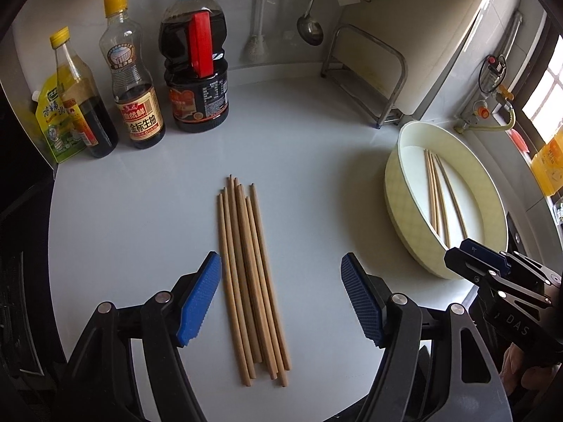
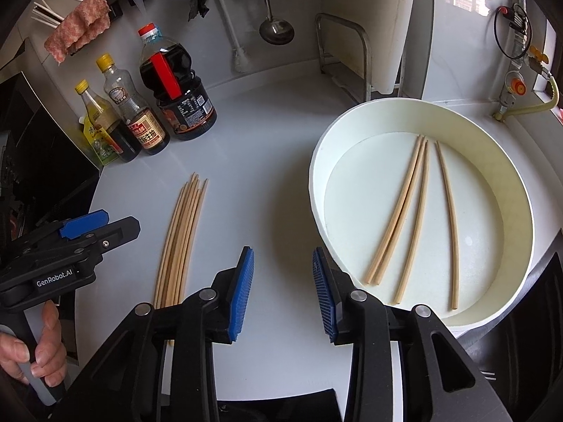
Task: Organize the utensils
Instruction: 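Move both open tools back toward the remaining chopsticks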
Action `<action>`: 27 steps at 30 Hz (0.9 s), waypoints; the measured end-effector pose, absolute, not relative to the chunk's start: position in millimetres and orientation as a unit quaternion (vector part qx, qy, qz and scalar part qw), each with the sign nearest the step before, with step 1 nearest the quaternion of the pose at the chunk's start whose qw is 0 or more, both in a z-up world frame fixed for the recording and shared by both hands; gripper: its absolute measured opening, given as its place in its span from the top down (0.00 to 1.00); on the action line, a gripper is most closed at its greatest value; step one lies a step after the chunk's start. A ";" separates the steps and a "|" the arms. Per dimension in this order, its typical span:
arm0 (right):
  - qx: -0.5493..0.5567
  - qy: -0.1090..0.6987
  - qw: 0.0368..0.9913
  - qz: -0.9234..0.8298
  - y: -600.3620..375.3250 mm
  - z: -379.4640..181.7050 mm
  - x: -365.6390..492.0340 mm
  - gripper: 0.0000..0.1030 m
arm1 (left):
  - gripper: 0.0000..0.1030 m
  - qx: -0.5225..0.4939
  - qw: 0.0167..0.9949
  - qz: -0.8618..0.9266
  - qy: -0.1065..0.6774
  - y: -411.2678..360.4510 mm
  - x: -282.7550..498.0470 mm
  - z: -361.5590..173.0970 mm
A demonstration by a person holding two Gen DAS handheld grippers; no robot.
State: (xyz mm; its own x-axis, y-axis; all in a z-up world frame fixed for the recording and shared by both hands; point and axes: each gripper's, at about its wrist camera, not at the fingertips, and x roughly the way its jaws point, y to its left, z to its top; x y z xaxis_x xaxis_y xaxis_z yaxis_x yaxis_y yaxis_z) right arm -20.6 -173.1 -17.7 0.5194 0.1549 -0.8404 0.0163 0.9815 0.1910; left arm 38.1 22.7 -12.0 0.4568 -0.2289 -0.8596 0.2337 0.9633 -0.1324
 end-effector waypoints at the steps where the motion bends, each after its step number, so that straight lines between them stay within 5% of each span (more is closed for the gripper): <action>1: 0.085 0.491 0.866 0.042 -168.1 -18.2 -18.4 0.67 | 0.33 0.000 0.853 -0.133 0.504 27.7 38.5 -14.4; 18: 0.062 0.522 0.846 0.084 -94.6 -46.4 1.0 0.48 | 0.28 -0.036 0.844 -0.074 0.531 110.3 47.2 -50.4; 27: 0.042 0.545 0.832 0.092 -65.6 -91.1 13.8 0.48 | 0.27 -0.035 0.830 -0.067 0.552 127.2 46.7 -81.6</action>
